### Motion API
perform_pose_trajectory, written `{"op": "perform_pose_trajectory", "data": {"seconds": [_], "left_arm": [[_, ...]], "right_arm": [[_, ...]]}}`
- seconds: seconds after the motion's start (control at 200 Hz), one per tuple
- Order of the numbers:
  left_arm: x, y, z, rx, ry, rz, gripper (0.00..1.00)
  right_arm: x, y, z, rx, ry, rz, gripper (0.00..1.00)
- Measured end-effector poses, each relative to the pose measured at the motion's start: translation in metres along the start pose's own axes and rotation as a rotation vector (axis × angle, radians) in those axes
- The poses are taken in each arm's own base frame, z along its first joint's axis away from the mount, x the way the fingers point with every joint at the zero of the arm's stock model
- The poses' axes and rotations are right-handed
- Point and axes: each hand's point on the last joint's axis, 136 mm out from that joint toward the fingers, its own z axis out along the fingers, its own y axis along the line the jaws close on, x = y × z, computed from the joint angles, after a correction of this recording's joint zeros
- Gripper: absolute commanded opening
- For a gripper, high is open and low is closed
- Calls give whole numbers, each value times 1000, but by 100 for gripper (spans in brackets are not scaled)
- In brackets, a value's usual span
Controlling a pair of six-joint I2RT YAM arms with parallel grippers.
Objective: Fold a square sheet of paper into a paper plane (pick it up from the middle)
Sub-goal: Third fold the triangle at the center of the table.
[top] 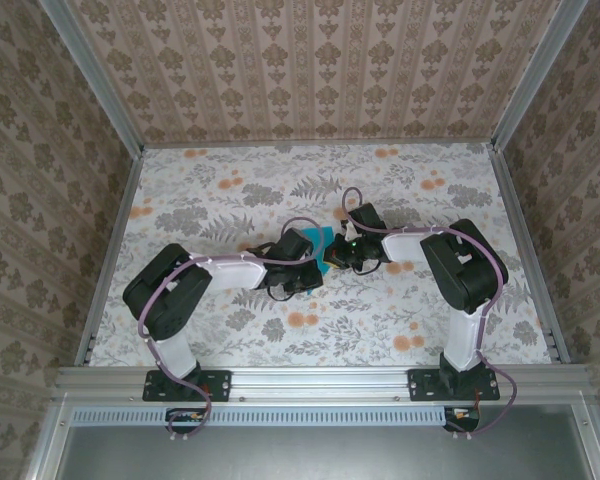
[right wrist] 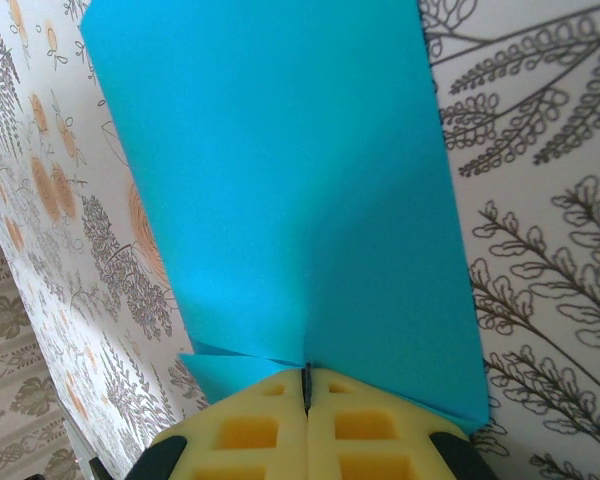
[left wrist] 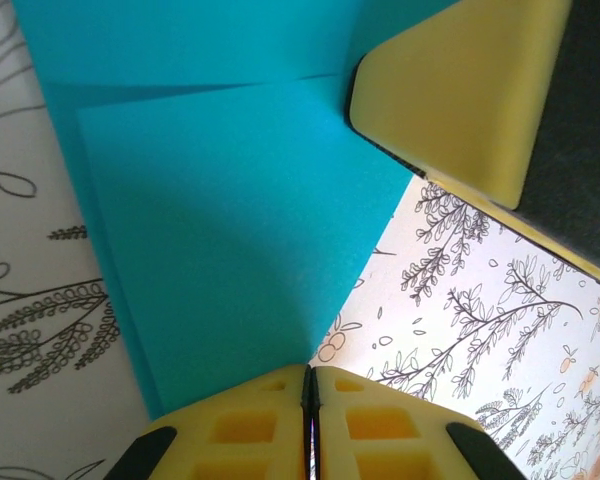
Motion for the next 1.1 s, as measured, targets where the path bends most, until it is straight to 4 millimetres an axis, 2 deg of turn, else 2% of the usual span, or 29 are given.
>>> {"op": "perform_pose_trajectory", "data": {"seconds": [0.46,0.67,0.965,1.1], "left_arm": [[5,7,-3,71,-50,-31,11],[8,9,-6,142,-84,-69,7],[29,22,-21,139,-52,-89,4],[28,16,-32,146,-55,-66,4]], "right_arm": [[0,-1,0,5,-2,0,0],[0,-2,0,8,-3,0,0],[0,-2,-1,10,-7,-2,0],[1,-4,-2,7,-16,8,1]]}}
